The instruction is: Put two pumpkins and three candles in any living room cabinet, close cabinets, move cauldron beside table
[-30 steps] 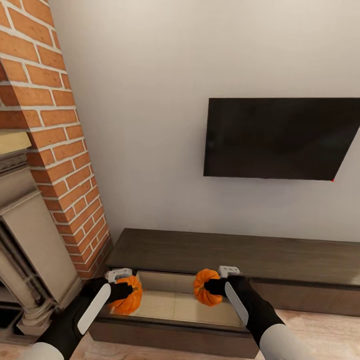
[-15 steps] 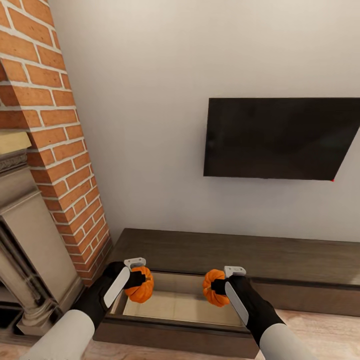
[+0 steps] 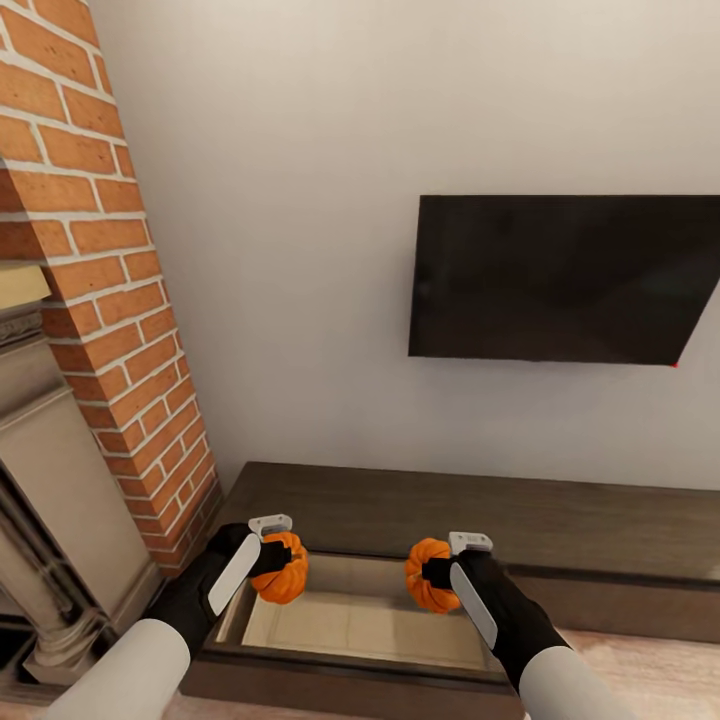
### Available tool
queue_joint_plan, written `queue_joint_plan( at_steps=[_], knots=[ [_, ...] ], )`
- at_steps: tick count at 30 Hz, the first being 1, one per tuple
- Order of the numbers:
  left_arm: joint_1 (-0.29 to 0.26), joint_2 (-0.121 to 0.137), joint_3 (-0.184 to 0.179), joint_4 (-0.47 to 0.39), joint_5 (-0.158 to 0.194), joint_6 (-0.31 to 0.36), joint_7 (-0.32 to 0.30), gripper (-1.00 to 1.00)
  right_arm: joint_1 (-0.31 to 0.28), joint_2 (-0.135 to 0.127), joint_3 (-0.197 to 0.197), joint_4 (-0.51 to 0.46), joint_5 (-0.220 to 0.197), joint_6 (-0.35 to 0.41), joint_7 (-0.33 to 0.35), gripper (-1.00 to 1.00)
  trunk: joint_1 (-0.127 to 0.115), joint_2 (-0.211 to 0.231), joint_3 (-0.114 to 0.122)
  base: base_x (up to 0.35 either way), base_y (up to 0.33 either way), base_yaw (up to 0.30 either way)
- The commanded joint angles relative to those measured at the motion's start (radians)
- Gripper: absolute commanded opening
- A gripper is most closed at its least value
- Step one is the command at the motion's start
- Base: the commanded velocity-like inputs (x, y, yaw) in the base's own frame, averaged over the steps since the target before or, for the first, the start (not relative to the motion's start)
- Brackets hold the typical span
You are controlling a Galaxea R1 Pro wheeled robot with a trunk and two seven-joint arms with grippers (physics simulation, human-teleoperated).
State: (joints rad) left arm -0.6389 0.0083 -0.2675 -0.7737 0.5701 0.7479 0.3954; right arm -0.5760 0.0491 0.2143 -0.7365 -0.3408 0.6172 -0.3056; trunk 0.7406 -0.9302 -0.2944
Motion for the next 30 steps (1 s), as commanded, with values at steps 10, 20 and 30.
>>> queue_joint_plan(
  at_steps=[10, 20, 30],
  knots=[
    [-0.001, 0.001, -0.007, -0.003, 0.010, 0.001, 0.010, -1.00, -0.001, 0.000, 0.004, -0.001, -0.010, 0.002, -0.010, -1.00, 0.000, -0.001, -0.001, 0.113, 0.000, 0.000],
    [-0.001, 0.001, -0.018, -0.004, 0.010, 0.001, 0.011, -1.00, -0.001, -0.002, 0.002, 0.001, -0.011, 0.002, -0.012, -1.00, 0.016, -0.029, -0.014, 0.005, 0.000, 0.000],
    [0.000, -0.027, -0.052, 0.008, -0.025, -0.057, 0.011, -1.00, -0.001, -0.001, 0.002, 0.000, -0.012, -0.001, -0.011, -1.00, 0.054, -0.099, -0.045, 0.000, 0.000, 0.000]
  ],
)
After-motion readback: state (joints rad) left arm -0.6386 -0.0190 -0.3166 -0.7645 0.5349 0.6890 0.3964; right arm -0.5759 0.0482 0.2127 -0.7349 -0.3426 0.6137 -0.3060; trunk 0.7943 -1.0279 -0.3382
